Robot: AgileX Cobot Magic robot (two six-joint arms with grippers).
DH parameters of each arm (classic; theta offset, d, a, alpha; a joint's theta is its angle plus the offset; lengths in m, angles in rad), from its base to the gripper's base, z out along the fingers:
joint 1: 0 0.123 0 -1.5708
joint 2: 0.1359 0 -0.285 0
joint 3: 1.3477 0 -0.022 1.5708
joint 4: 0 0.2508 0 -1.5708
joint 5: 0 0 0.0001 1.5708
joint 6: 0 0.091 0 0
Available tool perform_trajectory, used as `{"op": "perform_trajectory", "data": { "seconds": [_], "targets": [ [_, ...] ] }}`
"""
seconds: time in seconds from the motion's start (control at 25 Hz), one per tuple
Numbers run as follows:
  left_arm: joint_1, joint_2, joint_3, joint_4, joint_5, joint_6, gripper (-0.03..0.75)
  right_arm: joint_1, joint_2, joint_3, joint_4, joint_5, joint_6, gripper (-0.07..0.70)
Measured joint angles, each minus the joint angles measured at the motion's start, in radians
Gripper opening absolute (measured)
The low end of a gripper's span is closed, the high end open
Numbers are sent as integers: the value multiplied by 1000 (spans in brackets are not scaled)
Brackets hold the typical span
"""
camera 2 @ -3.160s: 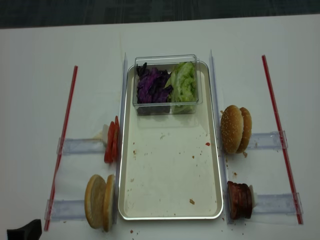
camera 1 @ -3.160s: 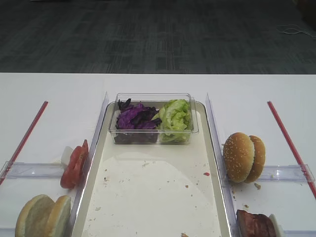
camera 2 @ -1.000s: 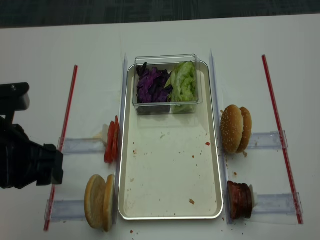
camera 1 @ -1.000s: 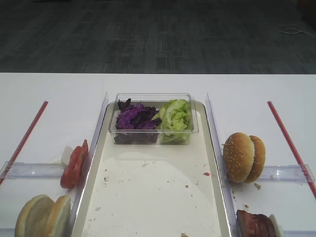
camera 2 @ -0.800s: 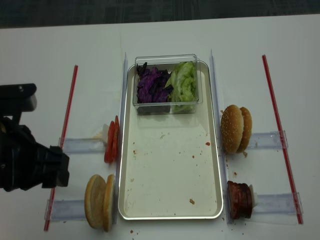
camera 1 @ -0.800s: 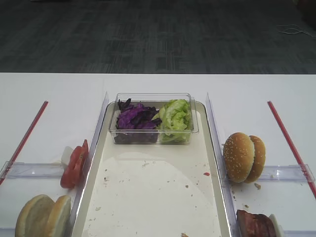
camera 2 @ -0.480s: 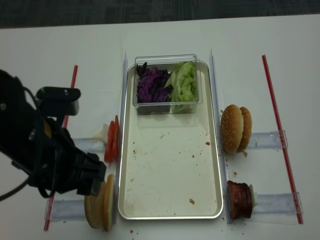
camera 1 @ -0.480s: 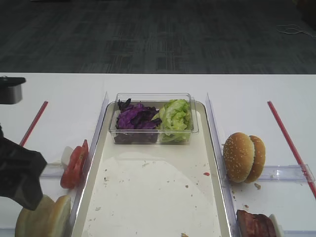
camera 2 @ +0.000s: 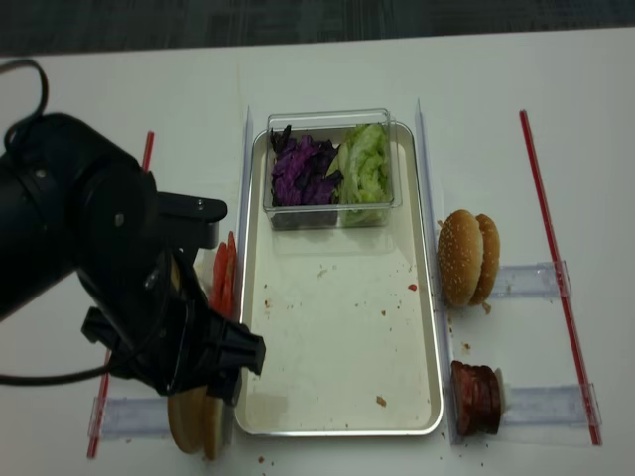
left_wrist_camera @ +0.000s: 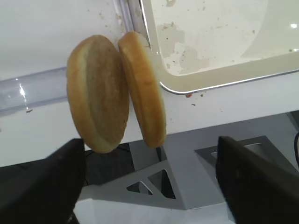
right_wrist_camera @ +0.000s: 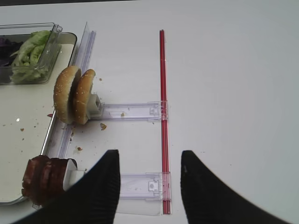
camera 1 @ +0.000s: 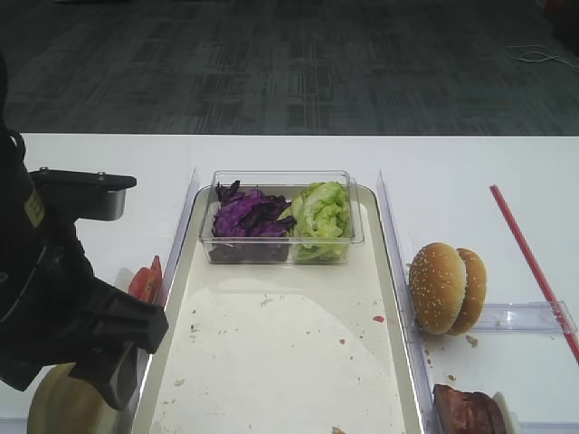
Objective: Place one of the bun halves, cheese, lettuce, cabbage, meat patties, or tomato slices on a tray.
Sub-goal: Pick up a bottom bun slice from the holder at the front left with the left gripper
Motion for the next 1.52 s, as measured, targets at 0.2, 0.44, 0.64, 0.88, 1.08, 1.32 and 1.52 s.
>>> {"op": "perform_trajectory", "data": {
  "seconds": [0.2,0.44,0.64,0.88,1.08,1.32,1.52],
  "targets": [
    [0,5,0,-16,0,-6,538,0,0,0,0,0,0,324],
    [0,5,0,-25,-2,-6,538,0,0,0,0,0,0,324],
    [0,5,0,-28,-2,-6,538,0,0,0,0,0,0,324],
    [0,56,-3,-32,-4,-7,538,0,0,0,0,0,0,324],
    [-9,153,-2,-48,-12,2,538,0,0,0,0,0,0,324],
    [-9,205,-7,-51,-58,14,538,0,0,0,0,0,0,324],
    [-9,215,-8,-51,-120,14,538,0,0,0,0,0,0,324]
  ]
}}
